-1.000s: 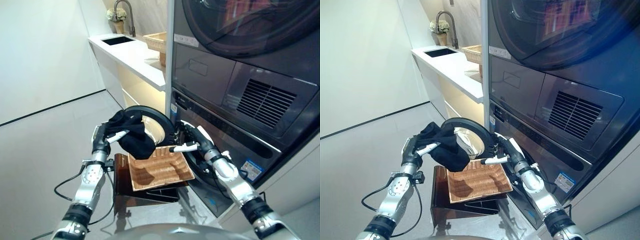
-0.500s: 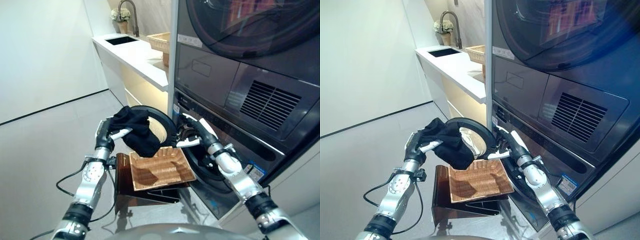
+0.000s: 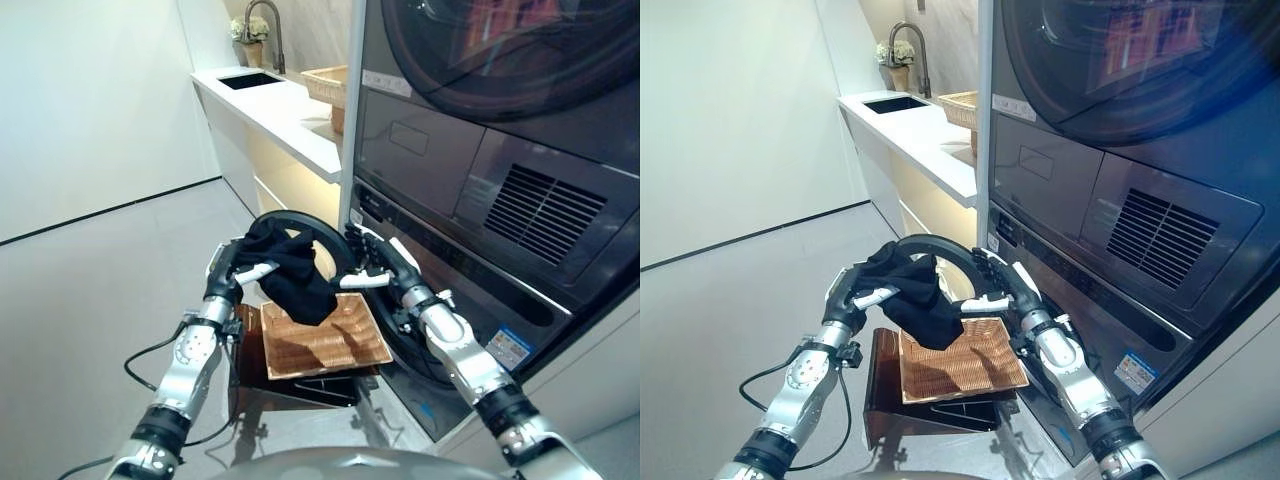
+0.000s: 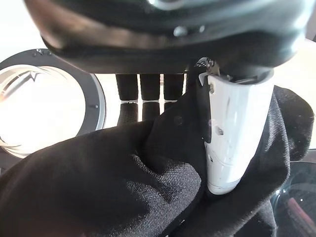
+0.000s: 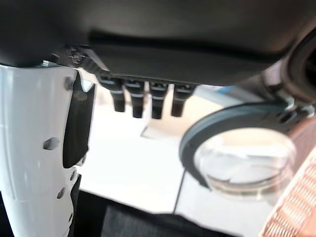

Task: Pick up the clothes and place them into the washing machine

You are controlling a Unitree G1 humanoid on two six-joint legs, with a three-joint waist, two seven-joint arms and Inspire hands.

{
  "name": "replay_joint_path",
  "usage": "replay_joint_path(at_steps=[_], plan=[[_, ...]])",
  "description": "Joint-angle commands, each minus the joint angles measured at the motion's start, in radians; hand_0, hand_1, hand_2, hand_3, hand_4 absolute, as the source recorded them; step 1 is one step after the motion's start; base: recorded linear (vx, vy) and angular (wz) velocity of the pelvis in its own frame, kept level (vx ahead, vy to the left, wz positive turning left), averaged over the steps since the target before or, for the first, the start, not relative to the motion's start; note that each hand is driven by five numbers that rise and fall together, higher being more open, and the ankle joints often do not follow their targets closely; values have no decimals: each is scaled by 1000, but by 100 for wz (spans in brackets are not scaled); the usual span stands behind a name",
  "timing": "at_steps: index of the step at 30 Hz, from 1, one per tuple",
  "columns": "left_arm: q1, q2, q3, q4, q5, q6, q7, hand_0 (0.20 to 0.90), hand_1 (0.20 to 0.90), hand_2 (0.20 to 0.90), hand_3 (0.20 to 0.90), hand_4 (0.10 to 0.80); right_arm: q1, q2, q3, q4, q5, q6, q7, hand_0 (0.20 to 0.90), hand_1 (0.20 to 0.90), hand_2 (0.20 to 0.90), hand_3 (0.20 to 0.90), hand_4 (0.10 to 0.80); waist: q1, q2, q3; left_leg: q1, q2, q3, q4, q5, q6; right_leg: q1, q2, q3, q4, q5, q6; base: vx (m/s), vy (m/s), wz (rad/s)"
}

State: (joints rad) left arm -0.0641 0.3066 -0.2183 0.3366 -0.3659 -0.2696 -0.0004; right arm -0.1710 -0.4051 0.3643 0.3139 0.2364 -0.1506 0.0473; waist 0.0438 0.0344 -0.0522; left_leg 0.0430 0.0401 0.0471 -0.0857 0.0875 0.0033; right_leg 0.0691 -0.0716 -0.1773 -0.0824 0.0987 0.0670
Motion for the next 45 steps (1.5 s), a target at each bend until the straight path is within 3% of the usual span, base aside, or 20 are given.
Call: replay_joint_path(at_steps=[1, 29, 30, 31, 44, 45], plan=[[-165, 22, -58, -127, -40, -125, -13, 200, 200, 200, 200, 300, -39, 50, 11, -72, 49, -101, 4, 900, 900, 900, 900, 800, 11, -48, -137, -43, 9, 5, 16, -1, -69, -51, -43, 3, 81, -80, 37, 0, 0, 0], [-323, 14, -211, -295, -69, -109, -70, 200, 200, 200, 200, 300, -31, 74, 88, -68, 59, -76, 37, 900, 900, 900, 900, 800, 0, -41, -146, -42, 6, 5, 16, -7, -67, -51, -46, 0, 88, -84, 38, 0, 0, 2], [-323, 16, -212, -302, -71, -110, -72, 200, 200, 200, 200, 300, -29, 74, 87, -71, 61, -77, 36, 227, 227, 227, 227, 320, -2, -40, -146, -41, 7, 6, 17, -7, -67, -51, -46, 0, 89, -84, 39, 0, 0, 0], [-323, 16, -212, -302, -71, -110, -72, 200, 200, 200, 200, 300, -29, 74, 86, -71, 61, -77, 36, 200, 200, 200, 200, 300, -1, -40, -146, -41, 7, 6, 17, -7, -67, -51, -46, 0, 89, -84, 39, 0, 0, 0], [-285, 9, -185, -280, -87, -106, -61, 200, 200, 200, 200, 300, -17, 81, 71, -70, 71, -88, 22, 200, 200, 200, 200, 300, -3, -41, -147, -36, 8, 13, 16, -10, -66, -52, -43, 6, 90, -84, 39, 0, 0, 0], [-279, 9, -182, -276, -88, -105, -59, 236, 236, 236, 236, 325, -17, 82, 69, -68, 72, -87, 21, 200, 200, 200, 200, 300, -3, -42, -147, -36, 8, 14, 15, -10, -66, -51, -43, 6, 89, -84, 39, 0, 0, 0]])
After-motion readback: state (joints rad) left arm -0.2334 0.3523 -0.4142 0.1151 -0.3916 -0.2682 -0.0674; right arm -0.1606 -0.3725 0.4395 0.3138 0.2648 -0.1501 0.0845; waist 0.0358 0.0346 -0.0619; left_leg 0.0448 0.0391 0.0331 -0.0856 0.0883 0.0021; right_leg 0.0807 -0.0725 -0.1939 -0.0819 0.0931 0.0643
